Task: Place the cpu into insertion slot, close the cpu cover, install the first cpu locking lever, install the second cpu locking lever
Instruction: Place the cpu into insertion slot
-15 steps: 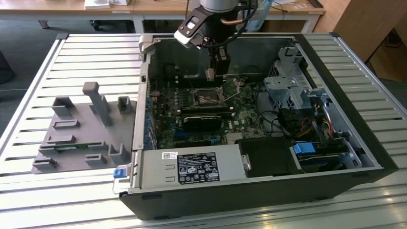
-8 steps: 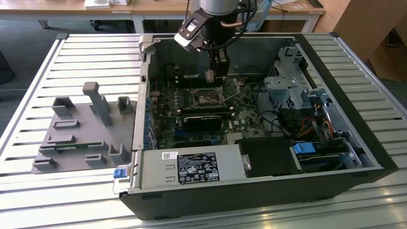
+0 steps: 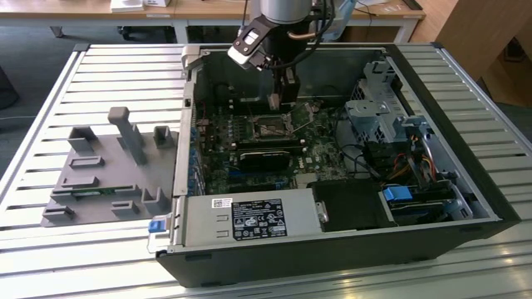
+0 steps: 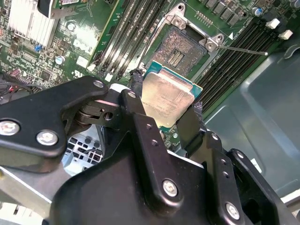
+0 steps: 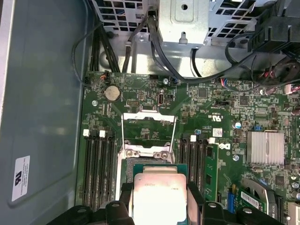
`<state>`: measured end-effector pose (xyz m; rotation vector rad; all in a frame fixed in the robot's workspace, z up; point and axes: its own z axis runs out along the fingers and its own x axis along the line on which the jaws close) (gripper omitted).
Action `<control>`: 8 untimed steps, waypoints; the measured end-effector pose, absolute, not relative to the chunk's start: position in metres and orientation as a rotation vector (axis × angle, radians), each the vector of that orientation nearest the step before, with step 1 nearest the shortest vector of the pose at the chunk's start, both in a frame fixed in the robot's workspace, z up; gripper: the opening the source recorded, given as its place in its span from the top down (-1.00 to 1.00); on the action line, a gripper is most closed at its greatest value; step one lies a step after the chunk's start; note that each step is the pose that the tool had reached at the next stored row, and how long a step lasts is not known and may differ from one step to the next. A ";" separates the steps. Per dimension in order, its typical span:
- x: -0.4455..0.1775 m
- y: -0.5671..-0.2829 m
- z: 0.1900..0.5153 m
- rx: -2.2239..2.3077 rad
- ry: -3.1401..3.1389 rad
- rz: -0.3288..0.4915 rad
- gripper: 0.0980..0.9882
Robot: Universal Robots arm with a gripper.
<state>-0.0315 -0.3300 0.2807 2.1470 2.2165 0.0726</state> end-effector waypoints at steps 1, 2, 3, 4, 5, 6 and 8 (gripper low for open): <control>-0.032 -0.330 0.280 2.147 2.216 0.073 0.00; -0.032 -0.330 0.279 2.147 2.216 0.073 0.00; -0.032 -0.330 0.279 2.147 2.216 0.073 0.00; -0.032 -0.330 0.278 2.147 2.216 0.073 0.00; -0.032 -0.330 0.277 2.147 2.216 0.073 0.00; -0.032 -0.330 0.277 2.147 2.216 0.073 0.00; -0.032 -0.330 0.276 2.147 2.216 0.073 0.00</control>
